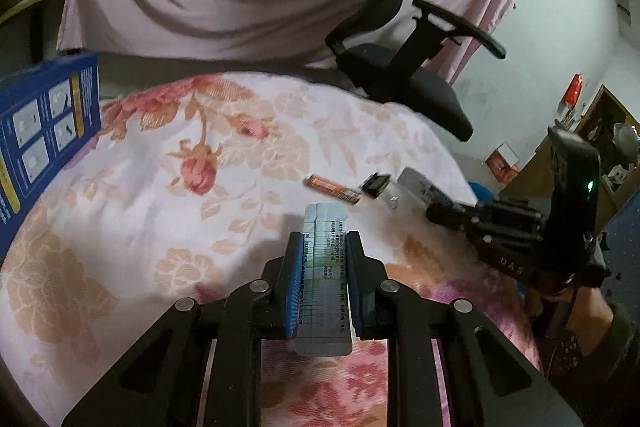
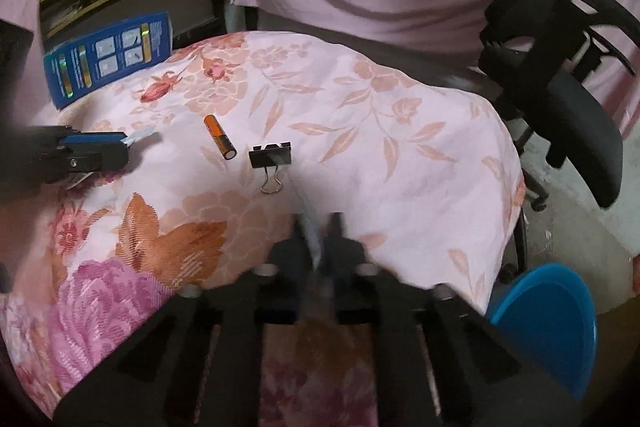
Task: Collect trash
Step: 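Grasp the white paper strip with the left tool while the right tool grasps another strip, then carry both paper strips over the blue basin and release them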
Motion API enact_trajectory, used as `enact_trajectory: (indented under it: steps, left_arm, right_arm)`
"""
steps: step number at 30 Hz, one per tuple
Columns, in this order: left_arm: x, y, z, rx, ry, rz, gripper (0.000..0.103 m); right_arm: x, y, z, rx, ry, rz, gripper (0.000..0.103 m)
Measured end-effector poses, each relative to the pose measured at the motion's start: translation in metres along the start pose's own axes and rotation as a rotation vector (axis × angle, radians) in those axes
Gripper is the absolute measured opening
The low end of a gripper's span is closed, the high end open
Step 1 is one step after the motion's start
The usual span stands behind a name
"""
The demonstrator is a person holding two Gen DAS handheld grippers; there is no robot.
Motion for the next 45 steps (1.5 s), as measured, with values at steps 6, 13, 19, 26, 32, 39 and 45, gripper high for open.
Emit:
enact_trajectory:
  steps: [6,13,19,26,32,39,45]
  left_arm:
    - [0.012,-0.025,-0.002,-0.062,-0.119,0.022,0.017]
    - [0.031,-0.083,-0.009,-0.164,-0.263,0.043,0.017]
    - [0.035,-0.151,-0.011,-0.248,-0.337,0.102,0.017]
    - [0.014,-0.228,-0.005,-0.339,-0.341,0.177,0.017]
    - [-0.022,-0.28,0.008,-0.411,-0.288,0.214,0.017]
    - [-0.078,-0.304,0.021,-0.416,-0.147,0.213,0.017]
    - [-0.109,-0.308,0.022,-0.391,-0.028,0.183,0.017]
  right_arm:
    - [0.035,-0.001,0.015,-0.087,-0.114,0.066,0.025]
    - [0.121,-0.005,0.037,-0.254,-0.403,0.188,0.025]
    - [0.181,-0.019,0.051,-0.322,-0.535,0.363,0.026]
    - [0.22,-0.048,0.08,-0.434,-0.605,0.491,0.026]
    - [0.231,-0.074,0.11,-0.519,-0.578,0.558,0.026]
    - [0.213,-0.105,0.145,-0.625,-0.5,0.531,0.026]
    - [0.198,-0.123,0.159,-0.682,-0.437,0.498,0.026]
Point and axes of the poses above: each gripper's, at about its wrist camera, not at the fingertips, and x roughly against the way its jaws point, y to its left, z to its underside, the point moved 1 cm from there along -x, roughly the way its jaws point, and after that the axes turned 9 degrees about x, right-handed, at the moved point
